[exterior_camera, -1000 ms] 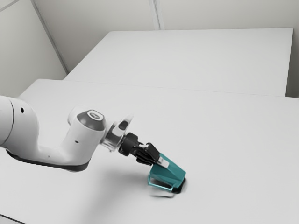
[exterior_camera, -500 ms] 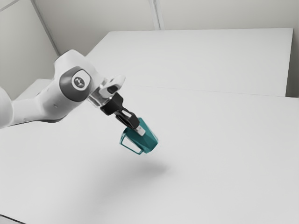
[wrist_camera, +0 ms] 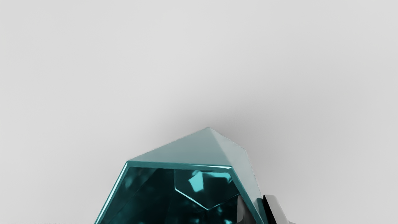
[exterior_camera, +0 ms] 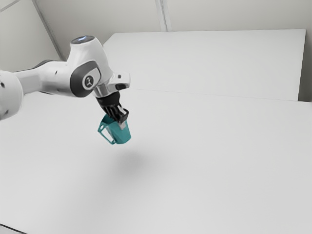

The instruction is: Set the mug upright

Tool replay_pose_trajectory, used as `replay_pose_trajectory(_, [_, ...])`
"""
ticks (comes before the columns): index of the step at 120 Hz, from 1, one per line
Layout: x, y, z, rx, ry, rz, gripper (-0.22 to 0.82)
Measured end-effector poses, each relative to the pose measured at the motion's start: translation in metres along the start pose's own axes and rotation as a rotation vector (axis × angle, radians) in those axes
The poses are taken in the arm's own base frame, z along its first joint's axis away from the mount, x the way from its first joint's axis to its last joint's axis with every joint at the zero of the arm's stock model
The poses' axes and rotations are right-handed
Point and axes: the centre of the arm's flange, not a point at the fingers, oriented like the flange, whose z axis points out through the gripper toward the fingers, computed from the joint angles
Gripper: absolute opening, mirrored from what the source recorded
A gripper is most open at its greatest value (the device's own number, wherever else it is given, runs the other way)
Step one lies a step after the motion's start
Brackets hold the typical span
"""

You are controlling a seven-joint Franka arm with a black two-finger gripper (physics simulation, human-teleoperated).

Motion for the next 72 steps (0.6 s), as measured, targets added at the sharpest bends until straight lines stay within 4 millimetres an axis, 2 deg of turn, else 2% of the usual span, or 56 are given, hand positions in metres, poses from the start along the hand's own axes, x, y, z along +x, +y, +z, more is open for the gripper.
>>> replay_pose_trajectory(40, [0.013,-0.016,0.065,0.048,-0.075,-0.108,-0.18])
replay_pose_trajectory(58, [0.015,-0.017,0.081,0.052,-0.096,-0.147,-0.17])
replay_pose_trajectory(72, [0.016,-0.017,0.086,0.054,-0.101,-0.172,-0.17])
